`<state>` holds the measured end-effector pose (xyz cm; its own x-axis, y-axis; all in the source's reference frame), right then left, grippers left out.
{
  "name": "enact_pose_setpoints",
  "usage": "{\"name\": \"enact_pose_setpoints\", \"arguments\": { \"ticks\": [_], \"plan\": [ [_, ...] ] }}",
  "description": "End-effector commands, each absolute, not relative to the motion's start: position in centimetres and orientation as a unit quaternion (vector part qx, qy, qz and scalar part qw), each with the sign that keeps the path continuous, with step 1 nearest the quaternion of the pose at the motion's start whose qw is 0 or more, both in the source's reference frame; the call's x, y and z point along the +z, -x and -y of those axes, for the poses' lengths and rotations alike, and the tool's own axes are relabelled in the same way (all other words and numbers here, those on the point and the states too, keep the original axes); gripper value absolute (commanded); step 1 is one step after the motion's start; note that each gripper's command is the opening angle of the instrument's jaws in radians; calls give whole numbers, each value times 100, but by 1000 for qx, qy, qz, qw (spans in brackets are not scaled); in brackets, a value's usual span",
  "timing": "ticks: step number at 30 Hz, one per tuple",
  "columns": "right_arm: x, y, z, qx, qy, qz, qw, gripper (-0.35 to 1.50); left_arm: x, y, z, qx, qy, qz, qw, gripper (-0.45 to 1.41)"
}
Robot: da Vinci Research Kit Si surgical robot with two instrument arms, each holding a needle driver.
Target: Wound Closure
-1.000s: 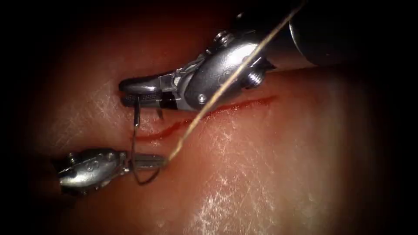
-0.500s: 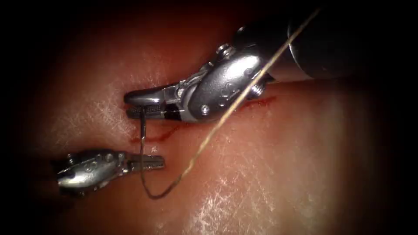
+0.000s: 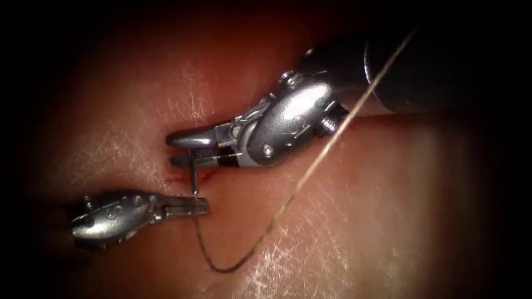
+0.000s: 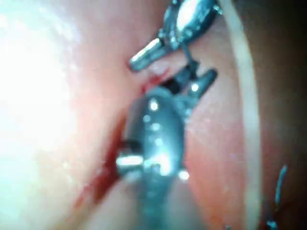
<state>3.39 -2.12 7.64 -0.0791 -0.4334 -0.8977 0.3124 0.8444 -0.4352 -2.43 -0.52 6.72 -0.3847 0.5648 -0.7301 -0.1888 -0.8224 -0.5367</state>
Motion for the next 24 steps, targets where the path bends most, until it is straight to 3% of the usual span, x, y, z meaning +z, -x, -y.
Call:
{"name": "enact_pose_setpoints", "arguments": {
  "ticks": [1,24],
  "plan": [
    [772,-344,216,-272,42,-681,678,-35,679,249,57,810,504,188,233,2],
    [794,-342,229,-253,7,-681,687,-35,679,248,57,811,503,188,232,0]
  ]
}}
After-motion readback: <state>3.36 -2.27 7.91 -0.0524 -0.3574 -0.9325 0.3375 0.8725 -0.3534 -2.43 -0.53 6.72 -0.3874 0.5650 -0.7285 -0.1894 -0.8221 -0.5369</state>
